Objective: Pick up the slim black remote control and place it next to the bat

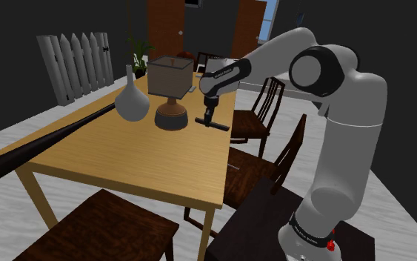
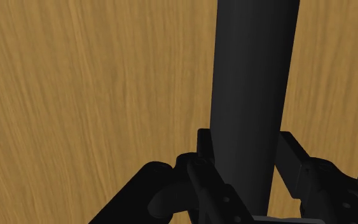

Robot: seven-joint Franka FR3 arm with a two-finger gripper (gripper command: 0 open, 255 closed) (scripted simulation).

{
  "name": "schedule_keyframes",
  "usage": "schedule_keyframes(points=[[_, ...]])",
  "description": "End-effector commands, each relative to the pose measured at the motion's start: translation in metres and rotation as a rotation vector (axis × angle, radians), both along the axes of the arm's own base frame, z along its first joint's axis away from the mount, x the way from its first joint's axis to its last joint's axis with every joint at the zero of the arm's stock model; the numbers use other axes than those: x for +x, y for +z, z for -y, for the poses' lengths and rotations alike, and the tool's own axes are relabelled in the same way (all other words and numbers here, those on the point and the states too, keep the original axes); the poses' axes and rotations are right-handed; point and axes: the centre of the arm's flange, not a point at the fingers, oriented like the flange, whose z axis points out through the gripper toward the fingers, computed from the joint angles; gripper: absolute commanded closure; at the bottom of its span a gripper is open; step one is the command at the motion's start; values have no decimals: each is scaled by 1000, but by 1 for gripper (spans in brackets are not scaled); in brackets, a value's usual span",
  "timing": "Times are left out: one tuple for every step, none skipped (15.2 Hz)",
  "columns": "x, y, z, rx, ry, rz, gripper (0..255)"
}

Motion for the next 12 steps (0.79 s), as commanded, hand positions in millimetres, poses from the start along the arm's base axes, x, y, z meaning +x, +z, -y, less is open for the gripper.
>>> schedule_keyframes(points=[[1,11,0,0,0,0,255],[1,16,0,0,0,0,255],[1,21,0,0,0,0,255],[1,27,0,0,0,0,255],[1,32,0,0,0,0,255],[1,37,0,0,0,0,255],[1,42,0,0,0,0,255],[1,48,0,0,0,0,255],[1,53,0,0,0,0,255],[1,58,0,0,0,0,255],[1,64,0,0,0,0,255],[1,69,0,0,0,0,255]])
